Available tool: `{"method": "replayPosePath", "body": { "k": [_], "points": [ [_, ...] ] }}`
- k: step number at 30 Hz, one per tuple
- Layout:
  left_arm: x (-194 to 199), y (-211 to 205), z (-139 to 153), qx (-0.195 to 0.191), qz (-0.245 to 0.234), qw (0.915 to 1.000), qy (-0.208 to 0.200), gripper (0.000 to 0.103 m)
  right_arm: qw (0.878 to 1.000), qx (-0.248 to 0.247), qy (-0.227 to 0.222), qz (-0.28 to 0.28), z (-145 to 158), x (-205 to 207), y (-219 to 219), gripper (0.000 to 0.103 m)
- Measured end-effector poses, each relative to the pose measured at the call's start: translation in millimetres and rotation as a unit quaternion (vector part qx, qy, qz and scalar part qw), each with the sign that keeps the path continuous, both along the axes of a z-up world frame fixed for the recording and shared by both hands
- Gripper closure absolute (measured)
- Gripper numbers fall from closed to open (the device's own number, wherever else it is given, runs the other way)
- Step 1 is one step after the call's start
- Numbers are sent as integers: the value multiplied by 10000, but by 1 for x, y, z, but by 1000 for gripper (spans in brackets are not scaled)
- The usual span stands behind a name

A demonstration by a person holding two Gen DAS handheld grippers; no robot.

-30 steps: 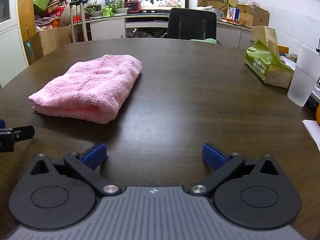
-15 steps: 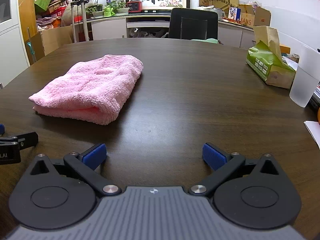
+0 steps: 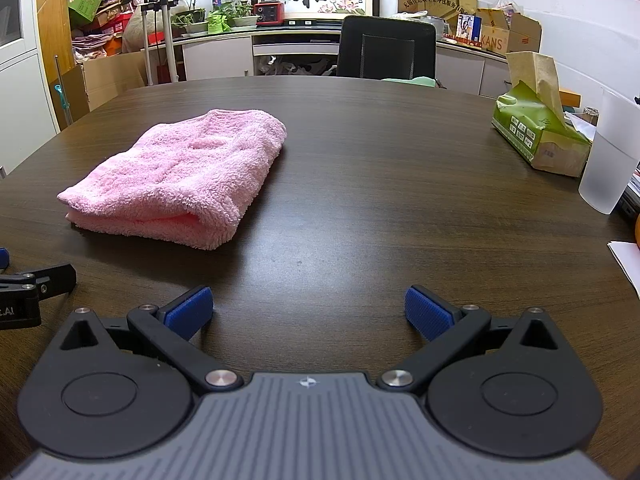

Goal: Fold towel

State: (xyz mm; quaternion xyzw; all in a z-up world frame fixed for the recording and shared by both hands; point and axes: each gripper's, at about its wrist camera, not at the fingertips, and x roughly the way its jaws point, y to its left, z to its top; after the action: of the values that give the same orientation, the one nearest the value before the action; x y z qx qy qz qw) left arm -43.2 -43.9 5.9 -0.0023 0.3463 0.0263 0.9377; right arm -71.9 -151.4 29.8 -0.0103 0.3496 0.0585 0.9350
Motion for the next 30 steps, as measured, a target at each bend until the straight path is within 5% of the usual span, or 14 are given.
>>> {"method": "replayPosePath", "body": {
  "k": [30],
  "points": [
    [-1, 5, -1, -71, -53, 10000, -22, 0, 10000, 1, 0, 2, 0, 0, 0, 0]
  ]
}}
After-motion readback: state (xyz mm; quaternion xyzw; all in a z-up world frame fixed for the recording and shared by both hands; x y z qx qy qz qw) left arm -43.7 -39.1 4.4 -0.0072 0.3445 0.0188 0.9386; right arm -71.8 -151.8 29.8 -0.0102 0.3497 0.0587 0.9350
